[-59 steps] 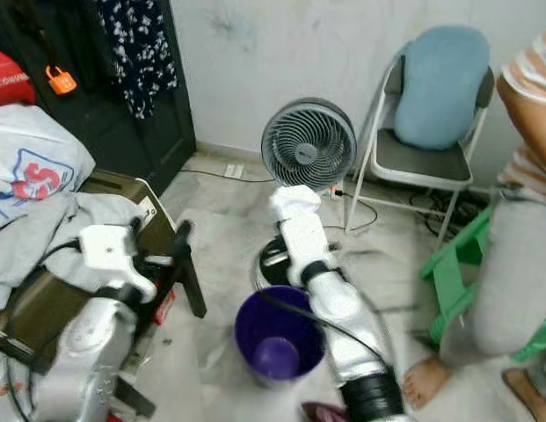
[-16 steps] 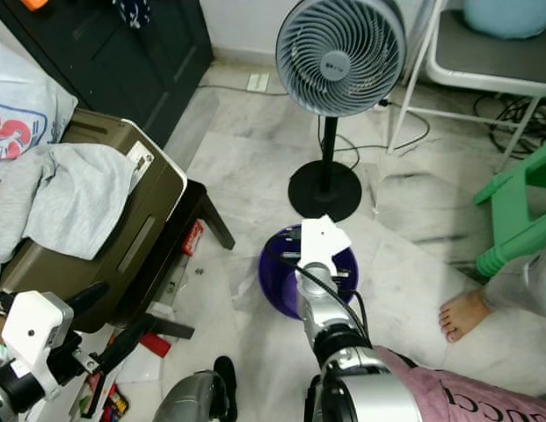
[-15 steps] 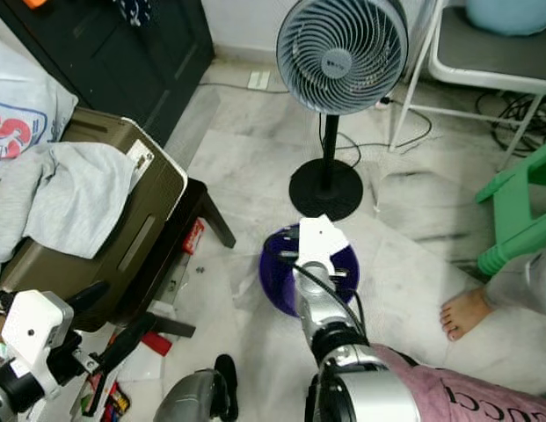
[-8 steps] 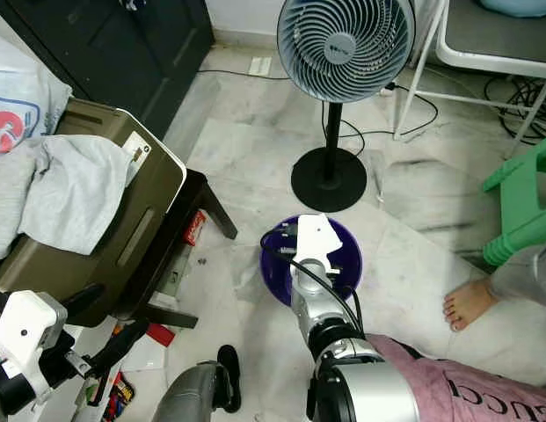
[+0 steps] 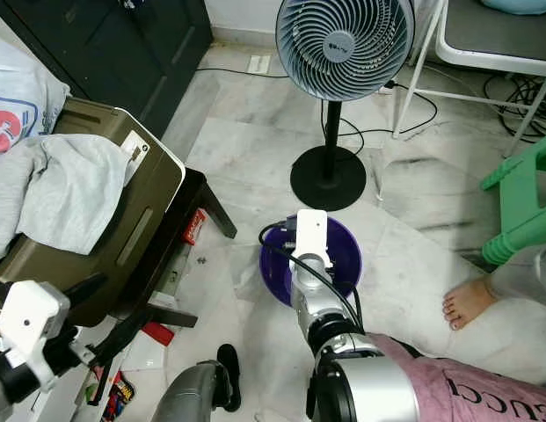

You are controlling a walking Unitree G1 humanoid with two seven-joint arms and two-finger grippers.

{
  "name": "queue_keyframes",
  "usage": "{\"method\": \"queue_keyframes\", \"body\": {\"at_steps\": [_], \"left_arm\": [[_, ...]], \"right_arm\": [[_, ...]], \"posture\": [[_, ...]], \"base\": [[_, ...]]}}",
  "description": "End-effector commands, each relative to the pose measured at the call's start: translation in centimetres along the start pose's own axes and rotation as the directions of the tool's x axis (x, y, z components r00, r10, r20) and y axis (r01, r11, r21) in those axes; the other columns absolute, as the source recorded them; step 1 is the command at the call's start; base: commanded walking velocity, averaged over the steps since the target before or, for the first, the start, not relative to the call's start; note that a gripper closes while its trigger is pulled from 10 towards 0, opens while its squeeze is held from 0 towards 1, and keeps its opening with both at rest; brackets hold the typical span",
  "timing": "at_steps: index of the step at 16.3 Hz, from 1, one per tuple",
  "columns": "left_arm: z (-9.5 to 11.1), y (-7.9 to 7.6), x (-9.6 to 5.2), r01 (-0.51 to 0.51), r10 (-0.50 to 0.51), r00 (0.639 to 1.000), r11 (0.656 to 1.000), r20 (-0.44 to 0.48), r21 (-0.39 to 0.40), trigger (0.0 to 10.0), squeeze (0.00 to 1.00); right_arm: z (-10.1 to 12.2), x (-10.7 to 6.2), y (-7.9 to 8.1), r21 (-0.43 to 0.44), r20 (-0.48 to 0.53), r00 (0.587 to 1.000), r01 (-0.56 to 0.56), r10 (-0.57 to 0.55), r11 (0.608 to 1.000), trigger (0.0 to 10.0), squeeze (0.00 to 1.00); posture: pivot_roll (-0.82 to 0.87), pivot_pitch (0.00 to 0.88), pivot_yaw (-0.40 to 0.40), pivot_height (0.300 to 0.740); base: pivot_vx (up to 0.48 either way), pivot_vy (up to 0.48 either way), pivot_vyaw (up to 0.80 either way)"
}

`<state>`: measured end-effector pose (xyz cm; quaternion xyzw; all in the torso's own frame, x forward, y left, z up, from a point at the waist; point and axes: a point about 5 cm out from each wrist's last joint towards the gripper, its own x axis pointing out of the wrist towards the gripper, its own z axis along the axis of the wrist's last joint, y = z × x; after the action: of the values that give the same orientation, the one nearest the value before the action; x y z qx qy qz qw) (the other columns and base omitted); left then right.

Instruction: Clean up the room

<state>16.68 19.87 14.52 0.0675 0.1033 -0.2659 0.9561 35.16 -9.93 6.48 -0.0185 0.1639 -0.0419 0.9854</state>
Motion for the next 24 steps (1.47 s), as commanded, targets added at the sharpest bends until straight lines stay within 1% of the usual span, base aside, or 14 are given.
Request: {"method": "queue_keyframes", "body": {"at_steps": [1,3,4,9,10,11,13,14,15,17,18,21,23,24], "left_arm": [[-0.7,0.0,0.1,-0.015,0.015,0.999,1.0,-0.031,-0.009,10.0,0.0],[-0.5,-0.1,1.1,-0.021,0.021,1.0,1.0,0.006,-0.016,10.0,0.0],[-0.4,-0.1,2.4,-0.041,0.042,0.998,0.999,0.045,-0.028,10.0,0.0],[0.2,-0.4,6.5,-0.079,0.085,0.985,0.996,0.15,-0.045,10.0,0.0],[0.2,-0.3,6.7,-0.083,0.089,0.984,0.996,0.155,-0.044,10.0,0.0],[0.6,0.0,7.6,-0.104,0.109,0.977,0.994,0.184,-0.037,10.0,0.0],[1.0,0.2,8.5,-0.121,0.119,0.969,0.993,0.216,-0.001,10.0,0.0],[1.5,0.3,9.2,-0.144,0.131,0.959,0.989,0.252,0.033,10.0,0.0],[1.7,0.5,9.6,-0.155,0.14,0.954,0.987,0.264,0.039,10.0,0.0],[1.9,0.9,10.3,-0.207,0.187,0.932,0.978,0.31,0.034,10.0,0.0],[1.9,1.0,10.5,-0.225,0.203,0.925,0.974,0.322,0.031,10.0,0.0],[1.6,1.6,10.1,-0.304,0.278,0.898,0.952,0.341,0.024,10.0,0.0],[1.1,2.4,9.6,-0.383,0.366,0.866,0.924,0.34,-0.018,10.0,0.0],[1.1,2.4,9.6,-0.383,0.366,0.866,0.924,0.34,-0.018,10.0,0.0]], "right_arm": [[-0.4,-0.2,0.5,0.008,-0.013,1.0,-0.021,0.021,1.0,10.0,1.0],[0.3,0.0,0.4,0.031,0.028,0.999,-0.047,0.046,0.998,10.0,1.0],[0.9,-0.1,0.3,0.05,0.09,0.993,-0.079,0.075,0.996,10.0,1.0],[2.4,-0.8,-0.8,0.0,0.251,0.96,-0.13,0.126,0.991,10.0,1.0],[2.5,-0.8,-0.9,-0.002,0.259,0.958,-0.131,0.127,0.991,10.0,1.0],[2.8,-1.3,-1.8,-0.036,0.303,0.945,-0.123,0.128,0.992,10.0,1.0],[3.1,-1.9,-2.6,-0.08,0.347,0.926,-0.126,0.146,0.989,10.0,1.0],[3.1,-3.0,-3.8,-0.14,0.393,0.902,-0.135,0.18,0.981,10.0,1.0],[3.1,-3.3,-4.2,-0.161,0.404,0.894,-0.137,0.191,0.978,10.0,1.0],[3.5,-4.6,-6.7,-0.272,0.461,0.86,-0.098,0.218,0.957,10.0,1.0],[3.4,-4.9,-7.5,-0.281,0.453,0.867,-0.082,0.207,0.956,10.0,1.0],[1.2,-6.3,-9.6,-0.216,0.391,0.911,-0.048,0.131,0.975,10.0,1.0],[0.0,-7.8,-10.1,-0.223,0.37,0.922,-0.03,0.113,0.974,10.0,1.0],[0.0,-7.8,-10.1,-0.223,0.37,0.922,-0.03,0.113,0.974,10.0,1.0]], "posture": [[0.21,0.342,0.133,0.74],[0.18,0.319,0.116,0.74],[0.13,0.289,0.095,0.74],[0.04,0.183,0.045,0.74],[0.03,0.176,0.042,0.74],[0.0,0.124,0.028,0.74],[-0.01,0.1,0.022,0.74],[-0.03,0.033,0.0,0.74],[-0.03,0.027,-0.002,0.74],[-0.04,0.0,-0.027,0.74],[-0.05,0.0,-0.03,0.74],[-0.06,0.0,-0.04,0.74],[-0.06,0.0,-0.044,0.74],[-0.06,0.0,-0.044,0.74]], "base": [[0.0,0.0,0.0],[0.0,0.0,0.0],[0.0,0.0,0.0],[0.0,0.0,0.0],[0.0,0.0,0.0],[0.0,0.0,0.0],[0.0,0.0,0.0],[0.0,0.0,0.0],[0.0,0.0,0.0],[0.0,0.0,0.0],[0.0,0.0,0.0],[0.0,0.0,0.0],[0.0,0.0,0.0],[0.0,0.0,0.0]]}}
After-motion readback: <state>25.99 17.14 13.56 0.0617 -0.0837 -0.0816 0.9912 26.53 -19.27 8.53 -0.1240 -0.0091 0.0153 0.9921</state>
